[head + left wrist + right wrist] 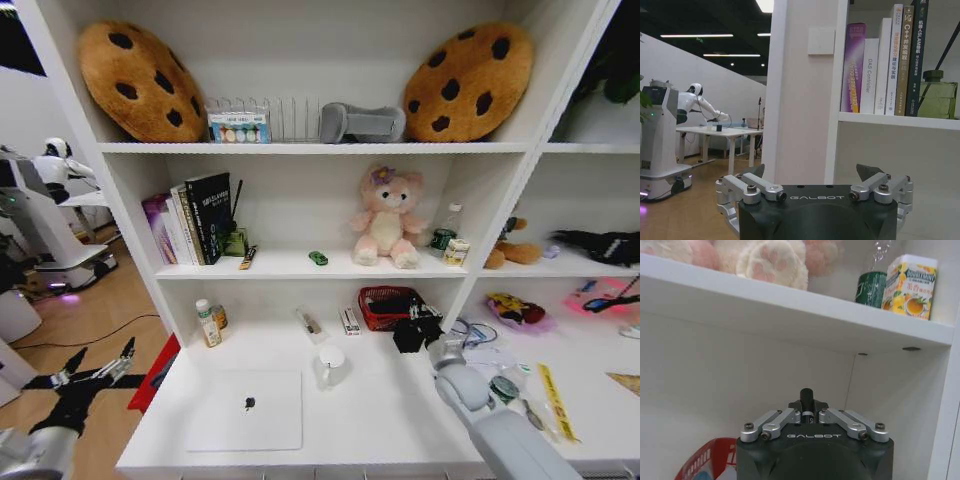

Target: Organize the objects on the table.

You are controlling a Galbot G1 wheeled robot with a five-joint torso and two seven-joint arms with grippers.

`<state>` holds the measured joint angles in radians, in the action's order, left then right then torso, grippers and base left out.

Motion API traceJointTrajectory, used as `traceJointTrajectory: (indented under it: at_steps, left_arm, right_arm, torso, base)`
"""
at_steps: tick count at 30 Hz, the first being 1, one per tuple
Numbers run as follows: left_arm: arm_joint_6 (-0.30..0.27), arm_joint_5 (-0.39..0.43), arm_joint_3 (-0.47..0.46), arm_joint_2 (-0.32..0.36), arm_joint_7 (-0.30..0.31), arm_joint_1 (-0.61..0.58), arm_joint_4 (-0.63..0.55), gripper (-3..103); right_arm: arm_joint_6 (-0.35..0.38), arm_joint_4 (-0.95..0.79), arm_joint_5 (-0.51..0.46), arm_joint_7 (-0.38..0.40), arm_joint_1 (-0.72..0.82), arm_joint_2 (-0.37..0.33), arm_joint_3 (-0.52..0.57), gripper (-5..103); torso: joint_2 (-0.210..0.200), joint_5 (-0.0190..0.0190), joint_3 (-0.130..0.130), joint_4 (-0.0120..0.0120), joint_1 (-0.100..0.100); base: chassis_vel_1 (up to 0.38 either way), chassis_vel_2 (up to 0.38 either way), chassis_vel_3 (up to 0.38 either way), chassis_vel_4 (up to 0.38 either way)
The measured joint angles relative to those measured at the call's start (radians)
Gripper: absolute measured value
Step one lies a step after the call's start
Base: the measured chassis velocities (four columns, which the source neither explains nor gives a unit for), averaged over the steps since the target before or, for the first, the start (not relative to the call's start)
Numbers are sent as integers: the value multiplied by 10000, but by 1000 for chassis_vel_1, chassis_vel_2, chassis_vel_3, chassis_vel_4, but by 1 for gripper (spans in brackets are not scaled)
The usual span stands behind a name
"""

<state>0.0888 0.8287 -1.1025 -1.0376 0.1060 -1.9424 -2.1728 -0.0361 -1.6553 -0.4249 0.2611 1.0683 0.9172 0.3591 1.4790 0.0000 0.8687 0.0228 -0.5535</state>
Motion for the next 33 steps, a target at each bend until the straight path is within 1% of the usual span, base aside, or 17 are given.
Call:
traceJointTrajectory:
  at_steps: [8,17,18,19,20,21,23,27,28,30,31,32,33]
  left_arm:
    - [0,0,-1,-1,0,0,0,100]
    - [0,0,0,0,0,-1,0,100]
    - [1,0,0,0,0,0,0,100]
    - [0,0,0,0,0,0,0,100]
    - [0,0,0,0,0,0,0,100]
    - [0,0,0,-1,0,0,0,100]
    - [0,0,0,0,0,0,0,100]
    - [0,0,-1,0,0,0,0,100]
    - [0,0,-1,0,0,0,0,100]
    - [1,0,0,0,0,0,0,100]
    - [0,0,0,0,0,0,0,100]
    - [0,0,0,0,0,0,0,100]
    - [0,0,0,0,0,0,0,100]
  right_arm:
    - [-264,1221,-23,-147,-849,111,-654,11]
    - [-410,1492,62,-244,-785,192,-839,11]
    - [-431,1466,97,-248,-694,207,-839,8]
    - [-453,1380,154,-252,-572,218,-835,16]
    - [-453,1380,154,-252,-572,218,-835,16]
    - [-459,1302,200,-252,-472,221,-815,21]
    - [-459,1238,224,-246,-388,221,-792,21]
    - [-443,776,258,-117,-28,182,-632,43]
    - [-443,776,258,-117,-28,182,-632,43]
    - [-393,326,287,-45,178,122,-540,54]
    - [-345,92,277,-3,279,100,-496,54]
    - [-267,-247,243,69,450,79,-434,61]
    - [-267,-247,243,69,450,79,-434,61]
  torso:
    - [0,0,0,-1,0]
    - [1,0,-1,0,0]
    - [1,0,0,0,0]
    - [1,1,0,1,0]
    - [1,1,0,1,0]
    - [1,0,-1,0,0]
    - [1,-1,-1,0,0]
    - [1,-1,-1,0,0]
    - [1,-1,-1,0,0]
    - [1,0,-1,0,0]
    - [1,-2,-1,0,0]
    - [1,-3,-1,-1,0]
    - [1,-3,-1,-1,0]
  base:
    - [0,0,0,0]
    - [0,0,0,0]
    - [0,0,0,0]
    - [0,0,0,0]
    - [0,0,0,0]
    - [0,0,0,0]
    - [0,0,0,0]
    - [0,0,0,0]
    - [0,0,0,0]
    - [0,0,0,0]
    - [0,0,0,0]
    - [0,0,0,0]
    - [0,0,0,0]
